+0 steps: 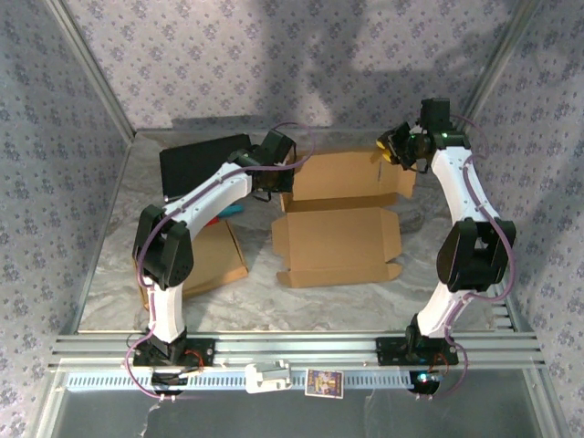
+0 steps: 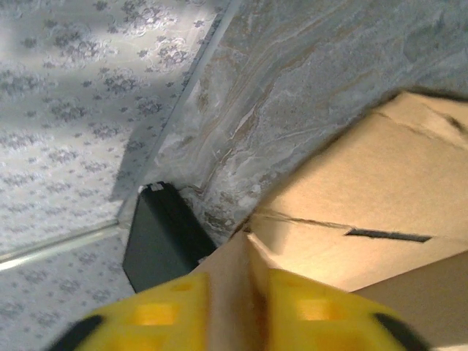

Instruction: Fold the paper box

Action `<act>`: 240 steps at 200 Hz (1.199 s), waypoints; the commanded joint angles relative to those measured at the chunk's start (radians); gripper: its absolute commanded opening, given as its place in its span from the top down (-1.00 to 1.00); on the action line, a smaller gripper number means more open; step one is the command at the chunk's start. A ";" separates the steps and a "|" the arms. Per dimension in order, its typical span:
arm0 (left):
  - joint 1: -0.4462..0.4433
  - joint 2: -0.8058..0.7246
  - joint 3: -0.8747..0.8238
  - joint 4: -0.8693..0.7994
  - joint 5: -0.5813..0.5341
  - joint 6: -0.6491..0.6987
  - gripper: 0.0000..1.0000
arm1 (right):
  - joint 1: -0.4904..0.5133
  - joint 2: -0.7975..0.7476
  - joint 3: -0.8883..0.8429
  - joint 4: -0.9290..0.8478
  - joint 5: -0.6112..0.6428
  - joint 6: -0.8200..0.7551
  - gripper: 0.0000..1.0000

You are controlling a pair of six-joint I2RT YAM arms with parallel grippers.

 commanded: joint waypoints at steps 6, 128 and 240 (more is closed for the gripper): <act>0.002 0.002 0.051 -0.024 0.023 -0.016 1.00 | -0.016 -0.115 -0.046 0.010 0.051 -0.022 0.18; 0.017 0.044 0.155 -0.064 0.059 -0.003 1.00 | -0.011 -0.361 -0.568 0.121 0.245 -0.278 -0.18; 0.017 0.046 0.169 -0.069 0.066 -0.001 1.00 | -0.028 -0.198 -0.423 0.169 0.207 -0.386 0.12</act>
